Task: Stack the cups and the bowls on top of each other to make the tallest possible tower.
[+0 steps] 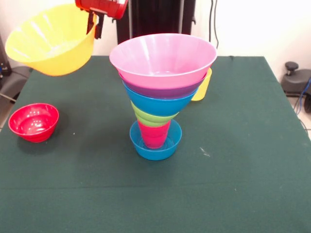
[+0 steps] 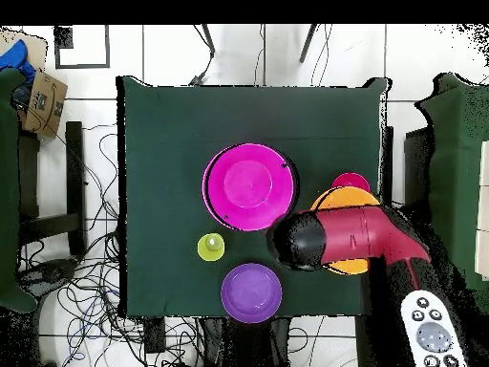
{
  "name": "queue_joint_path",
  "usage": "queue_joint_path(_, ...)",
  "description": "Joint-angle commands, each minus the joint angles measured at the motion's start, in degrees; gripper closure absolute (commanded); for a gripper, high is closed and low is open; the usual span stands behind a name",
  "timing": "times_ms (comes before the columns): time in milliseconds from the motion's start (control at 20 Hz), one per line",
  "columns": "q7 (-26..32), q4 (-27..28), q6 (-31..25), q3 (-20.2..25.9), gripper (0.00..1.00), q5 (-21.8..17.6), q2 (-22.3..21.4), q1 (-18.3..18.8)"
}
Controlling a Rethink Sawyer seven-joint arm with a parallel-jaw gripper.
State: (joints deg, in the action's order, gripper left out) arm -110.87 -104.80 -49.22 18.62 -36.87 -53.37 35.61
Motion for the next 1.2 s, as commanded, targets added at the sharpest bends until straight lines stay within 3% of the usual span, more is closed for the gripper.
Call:
queue_joint_path(50, 18.8, 5.3, -9.8, 7.7, 1.00, 2.6, -2.2, 0.3)
queue_joint_path(500, 20.6, 11.8, -20.7, 12.1, 1.00, 7.3, -3.4, 1.2)
queue_joint_path(800, 16.6, 15.4, -20.3, 12.8, 1.00, 5.7, -1.4, -0.2)
queue_joint_path(1200, 13.6, 22.3, -25.3, 13.3, 1.00, 4.2, 1.5, -3.1)
